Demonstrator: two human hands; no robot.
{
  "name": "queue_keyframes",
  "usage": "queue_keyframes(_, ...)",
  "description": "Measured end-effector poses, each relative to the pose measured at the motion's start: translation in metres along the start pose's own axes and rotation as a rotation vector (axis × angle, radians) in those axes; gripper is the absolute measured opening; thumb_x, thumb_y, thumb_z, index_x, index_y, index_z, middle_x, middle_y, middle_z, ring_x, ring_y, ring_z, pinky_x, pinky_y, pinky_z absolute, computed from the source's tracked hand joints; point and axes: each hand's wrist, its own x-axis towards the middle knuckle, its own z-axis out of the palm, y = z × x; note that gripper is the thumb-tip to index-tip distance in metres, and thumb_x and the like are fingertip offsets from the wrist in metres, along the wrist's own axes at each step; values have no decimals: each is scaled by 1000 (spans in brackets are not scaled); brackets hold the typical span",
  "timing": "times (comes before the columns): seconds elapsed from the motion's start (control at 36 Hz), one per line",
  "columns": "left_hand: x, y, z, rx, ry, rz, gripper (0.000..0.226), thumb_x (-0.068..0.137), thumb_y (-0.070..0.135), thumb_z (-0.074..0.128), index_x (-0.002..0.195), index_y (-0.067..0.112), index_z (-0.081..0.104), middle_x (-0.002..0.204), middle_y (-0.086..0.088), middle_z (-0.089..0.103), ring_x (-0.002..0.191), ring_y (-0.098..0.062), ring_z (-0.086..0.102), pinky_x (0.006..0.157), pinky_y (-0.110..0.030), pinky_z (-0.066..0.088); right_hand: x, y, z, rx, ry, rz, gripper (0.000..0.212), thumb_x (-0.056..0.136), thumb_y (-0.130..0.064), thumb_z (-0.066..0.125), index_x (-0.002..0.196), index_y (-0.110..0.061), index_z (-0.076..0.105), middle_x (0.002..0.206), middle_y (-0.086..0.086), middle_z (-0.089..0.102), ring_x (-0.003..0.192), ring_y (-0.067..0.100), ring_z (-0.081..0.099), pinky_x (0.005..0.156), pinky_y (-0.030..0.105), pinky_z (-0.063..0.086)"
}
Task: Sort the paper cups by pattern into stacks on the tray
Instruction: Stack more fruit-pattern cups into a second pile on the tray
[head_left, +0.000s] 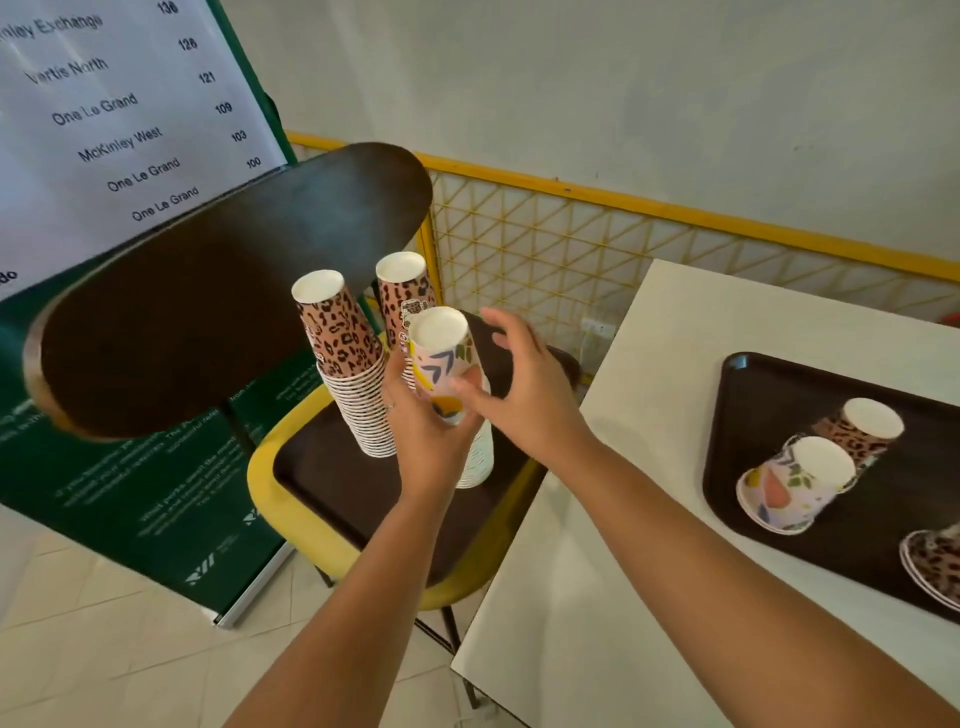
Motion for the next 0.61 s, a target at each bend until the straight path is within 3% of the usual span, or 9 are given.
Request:
queue_keyframes(0.06,3,-2,-1,-29,-53,51,80,73,14,82,140,16,39,138,4,50,127,-6,49,98,-22,48,7,-1,13,34,-10,-12,80,74,-34,74,140,-20,31,142,-3,42,129,11,41,95,18,39)
queue_keyframes(0.14,6,-3,0,-62,-90,91,74,74,5,80,139,5,44,130,12,55,119,6,53,90,-8,44,14,-1,27,70,6,-13,82,72,-32,76,140,-21,30,139,-2,46,126,8,43,93,10,38)
queue_keyframes(0.28,6,-21,-3,-88,-119,80,81,71,12,84,139,5,41,133,-1,56,124,-7,54,100,-26,49,18,5,38,61,103,-26,69,71,-27,78,129,-18,42,127,-2,54,119,9,49,95,21,46)
queue_keyframes(0.5,-6,-49,4,-93,-201,-94,95,63,17,90,142,20,37,129,19,54,118,10,52,92,-8,45,17,16,33,95,124,58,69,70,-29,78,128,-20,41,124,-5,56,115,5,51,90,12,45)
queue_keyframes(0.61,-8,-71,8,-37,-247,-157,99,60,17,91,140,25,34,130,13,54,120,-1,52,98,-19,46,14,19,34,94,112,116,72,69,-31,79,130,-21,40,127,-5,55,117,6,51,92,17,45)
